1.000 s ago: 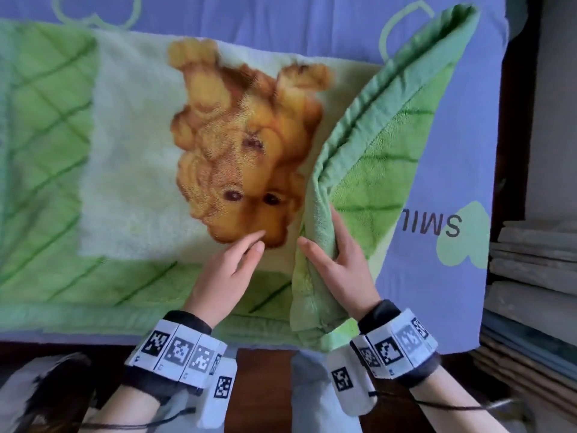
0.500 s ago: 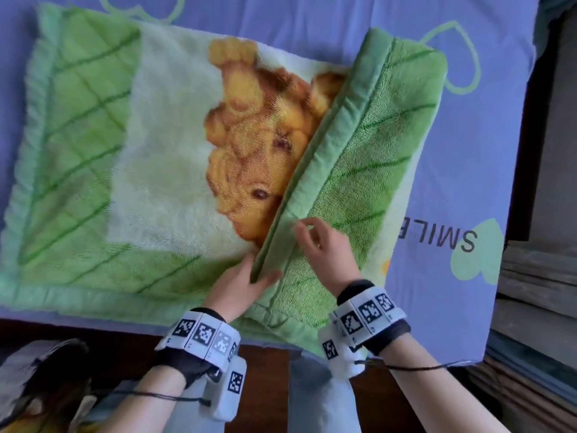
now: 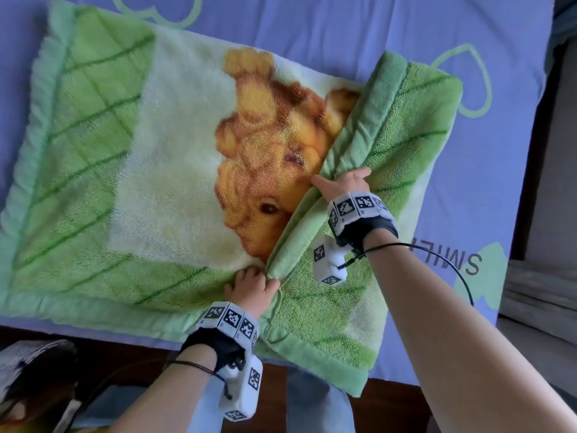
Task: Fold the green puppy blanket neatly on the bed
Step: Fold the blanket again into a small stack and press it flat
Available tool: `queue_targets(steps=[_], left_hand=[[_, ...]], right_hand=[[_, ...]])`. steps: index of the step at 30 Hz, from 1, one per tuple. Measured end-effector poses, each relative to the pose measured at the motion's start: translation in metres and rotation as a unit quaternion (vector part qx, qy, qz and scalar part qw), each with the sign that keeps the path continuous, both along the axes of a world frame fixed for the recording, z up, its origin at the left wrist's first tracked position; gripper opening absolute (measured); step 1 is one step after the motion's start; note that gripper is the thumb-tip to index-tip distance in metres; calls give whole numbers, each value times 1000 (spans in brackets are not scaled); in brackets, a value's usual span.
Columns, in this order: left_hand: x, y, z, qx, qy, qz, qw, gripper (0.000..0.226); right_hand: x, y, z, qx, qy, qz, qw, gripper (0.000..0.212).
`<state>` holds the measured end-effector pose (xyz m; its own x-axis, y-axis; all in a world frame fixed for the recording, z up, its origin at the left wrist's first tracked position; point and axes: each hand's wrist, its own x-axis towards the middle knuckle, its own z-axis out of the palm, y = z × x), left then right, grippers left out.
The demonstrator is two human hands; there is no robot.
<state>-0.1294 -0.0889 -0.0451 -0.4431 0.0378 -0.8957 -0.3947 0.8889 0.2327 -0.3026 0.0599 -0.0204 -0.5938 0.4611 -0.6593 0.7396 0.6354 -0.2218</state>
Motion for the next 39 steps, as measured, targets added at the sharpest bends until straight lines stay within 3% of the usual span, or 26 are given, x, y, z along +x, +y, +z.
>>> queue_targets(steps=[4,11,14,16,18,21,23,25,30,31,33,36,39], left_hand=[[-3,1,-6,-4,-3,-20,1000,41],[-3,-2,-7,6,4,-82,997,43],[-1,-11,3,22,39,-99,994,37],[5,-19,12,59,60,-35,996,29],[10,-37,27,152,41,109,981,21],[8,-79,49,224,-3,343,912,23],[2,-118,60,232,18,377,896,14],[-5,-154,68,216,43,369,903,9],[2,-245,73,122,71,307,941,32],[9,-261,70,82,99,264,956,34],[24,-284,60,-11,185,69,980,18],[37,-285,44,-95,103,-137,981,37],[33,-276,11,-127,65,-172,975,35]], right_hand=[[-1,8,-12,32,14,31,999,48],[0,20,-11,35,40,15,998,52],[4,18,2,7,119,-2,993,33],[11,6,19,10,194,-7,981,32],[16,-19,40,-1,272,-19,962,35],[13,-64,65,-39,319,-38,946,34],[6,-96,80,-73,333,-38,939,33],[-4,-126,90,-97,343,-6,934,35],[-10,-208,77,-150,294,114,937,36],[-8,-223,67,-167,259,146,940,36],[-2,-240,45,-156,145,233,949,38],[10,-246,18,-111,13,295,949,46],[11,-253,-1,-115,14,248,962,71]])
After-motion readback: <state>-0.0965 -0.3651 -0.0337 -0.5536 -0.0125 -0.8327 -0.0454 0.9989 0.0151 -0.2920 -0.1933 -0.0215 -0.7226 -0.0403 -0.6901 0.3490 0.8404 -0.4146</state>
